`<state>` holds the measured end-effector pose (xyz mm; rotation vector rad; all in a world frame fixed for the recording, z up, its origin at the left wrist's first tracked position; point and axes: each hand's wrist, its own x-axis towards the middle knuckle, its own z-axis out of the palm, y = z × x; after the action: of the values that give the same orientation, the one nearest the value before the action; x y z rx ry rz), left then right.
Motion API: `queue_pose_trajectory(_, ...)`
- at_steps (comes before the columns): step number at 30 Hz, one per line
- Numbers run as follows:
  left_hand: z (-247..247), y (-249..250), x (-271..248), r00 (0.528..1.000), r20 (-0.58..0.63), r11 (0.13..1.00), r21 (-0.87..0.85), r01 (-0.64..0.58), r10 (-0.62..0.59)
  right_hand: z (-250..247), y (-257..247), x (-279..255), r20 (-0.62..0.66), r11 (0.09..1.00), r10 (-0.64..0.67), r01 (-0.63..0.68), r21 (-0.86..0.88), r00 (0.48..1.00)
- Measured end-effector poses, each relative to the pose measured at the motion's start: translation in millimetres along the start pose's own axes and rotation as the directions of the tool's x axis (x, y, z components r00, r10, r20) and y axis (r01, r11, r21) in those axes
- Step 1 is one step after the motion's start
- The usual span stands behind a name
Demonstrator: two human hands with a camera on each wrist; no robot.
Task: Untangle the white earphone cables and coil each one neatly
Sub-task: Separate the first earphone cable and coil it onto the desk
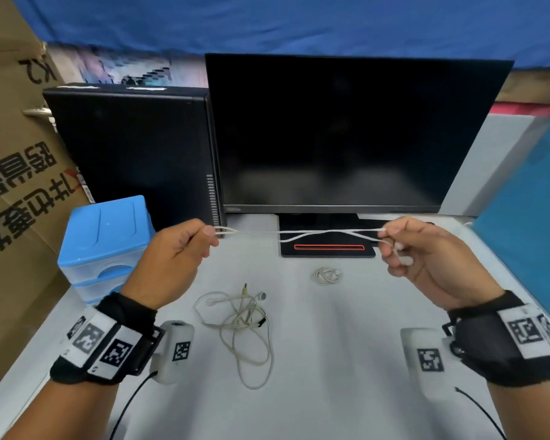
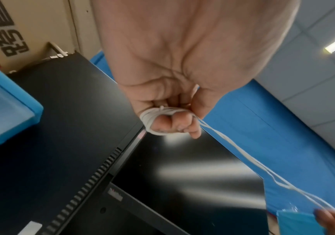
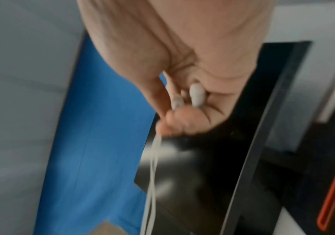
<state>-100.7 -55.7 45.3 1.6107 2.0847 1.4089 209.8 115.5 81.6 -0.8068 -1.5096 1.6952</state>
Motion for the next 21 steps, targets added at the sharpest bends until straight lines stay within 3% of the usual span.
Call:
queue_pose_trajectory(3, -15.2, -1.9, 2.9, 1.0, -0.01, 0.999, -0.032, 0.009, -0.009, -8.9, -1.5, -1.0, 0.138, 0.99, 0.065, -0.047, -0.131, 0.988)
queue_pose_trajectory(6, -18.3, 0.5, 1.9, 0.999, -0.043, 0.995, -0.098, 0.025, -0.029, -11.8, 0.2, -1.3, 0.141, 0.981, 0.026, 0.002, -0.196, 0.99)
queue_pose_trajectory(10, -4.5, 4.0, 4.6, 0.969, -0.222, 0.961, -0.273, 0.047, -0.11, -16.5, -0.8, 0.2, 0.143, 0.985, -0.031, 0.055, -0.167, 0.989)
queue_pose_trajectory(12, -1.9, 2.3, 10.2, 0.914, -0.313, 0.859, -0.508, 0.069, -0.259, -22.1, -2.0, 0.8, 0.145, 0.984, -0.052, 0.075, -0.161, 0.988)
queue_pose_trajectory(13, -3.8, 2.0, 13.1, 0.88, -0.321, 0.76, -0.647, 0.065, -0.349, -26.4, -2.0, 1.7, 0.137, 0.984, -0.061, 0.082, -0.159, 0.989)
queue_pose_trajectory(15, -12.9, 0.4, 17.6, 0.83, -0.26, 0.502, -0.864, 0.028, -0.493, -35.5, -1.8, 3.3, 0.11, 0.985, -0.067, 0.083, -0.15, 0.992)
queue_pose_trajectory(17, -24.5, -0.6, 20.7, 0.834, -0.138, 0.288, -0.957, 0.026, -0.534, -44.7, 0.7, 5.6, 0.09, 0.985, -0.076, 0.089, -0.149, 0.993)
queue_pose_trajectory(19, -34.4, 2.2, 22.7, 0.867, -0.028, 0.219, -0.971, 0.095, -0.498, -51.0, 4.0, 8.3, 0.05, 0.984, -0.066, 0.073, -0.162, 0.997)
queue_pose_trajectory(21, -41.9, 6.1, 24.1, 0.892, 0.02, 0.302, -0.937, 0.174, -0.451, -54.8, 5.8, 10.7, 0.002, 0.988, -0.05, 0.05, -0.149, 0.999)
